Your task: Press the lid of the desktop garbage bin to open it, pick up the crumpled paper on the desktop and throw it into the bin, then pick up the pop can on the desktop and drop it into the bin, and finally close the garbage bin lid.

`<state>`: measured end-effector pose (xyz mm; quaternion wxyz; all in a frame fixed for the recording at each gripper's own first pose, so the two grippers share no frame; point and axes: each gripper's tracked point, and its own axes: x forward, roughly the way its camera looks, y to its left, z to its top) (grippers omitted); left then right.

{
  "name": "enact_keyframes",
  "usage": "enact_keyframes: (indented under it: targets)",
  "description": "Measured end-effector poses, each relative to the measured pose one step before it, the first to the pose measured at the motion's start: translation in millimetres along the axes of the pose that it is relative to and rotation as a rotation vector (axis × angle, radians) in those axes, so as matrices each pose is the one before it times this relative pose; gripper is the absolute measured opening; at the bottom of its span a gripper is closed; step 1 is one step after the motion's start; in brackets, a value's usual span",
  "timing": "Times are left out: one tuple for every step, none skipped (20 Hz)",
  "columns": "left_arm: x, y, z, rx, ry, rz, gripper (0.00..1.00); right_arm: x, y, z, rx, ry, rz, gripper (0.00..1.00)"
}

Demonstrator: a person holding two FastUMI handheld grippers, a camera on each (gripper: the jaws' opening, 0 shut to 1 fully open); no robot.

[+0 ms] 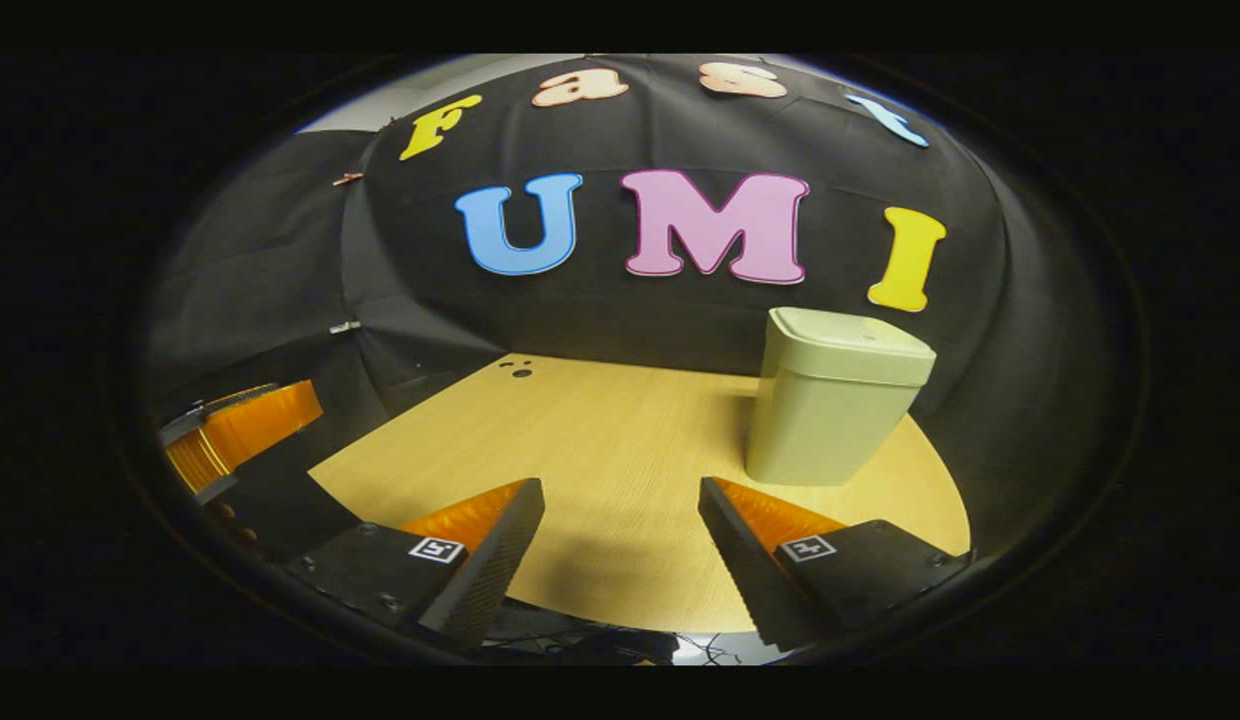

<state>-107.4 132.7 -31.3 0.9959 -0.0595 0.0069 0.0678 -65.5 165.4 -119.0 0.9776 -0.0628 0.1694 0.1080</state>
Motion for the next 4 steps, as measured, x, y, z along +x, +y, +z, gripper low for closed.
enact_keyframes:
  targets:
    - [3.62, 1.00, 1.70, 0.00191, -0.00242, -0.00390, 0.96, 1.67, 0.98, -4.84, -0.00278, 0.01756, 0.00123, 0.98]
    - [4.66, 0.26, 2.47, 0.00264, 0.00239, -0.00730, 0.96, 1.02, 1.14, -3.55, 0.00176, 0.01553, 0.00104, 0.98]
    - [1.96, 1.00, 0.46, -0.00193, 0.00170, -0.00038, 0.96, 1.86, 1.87, -4.41, 0.00768, 0.01728, 0.00298, 0.98]
    - [1.33, 1.43, 5.04, -0.00758, -0.01106, 0.00233, 0.96, 1.55, 1.66, -2.76, 0.00694, 0.01860, 0.00200, 0.98]
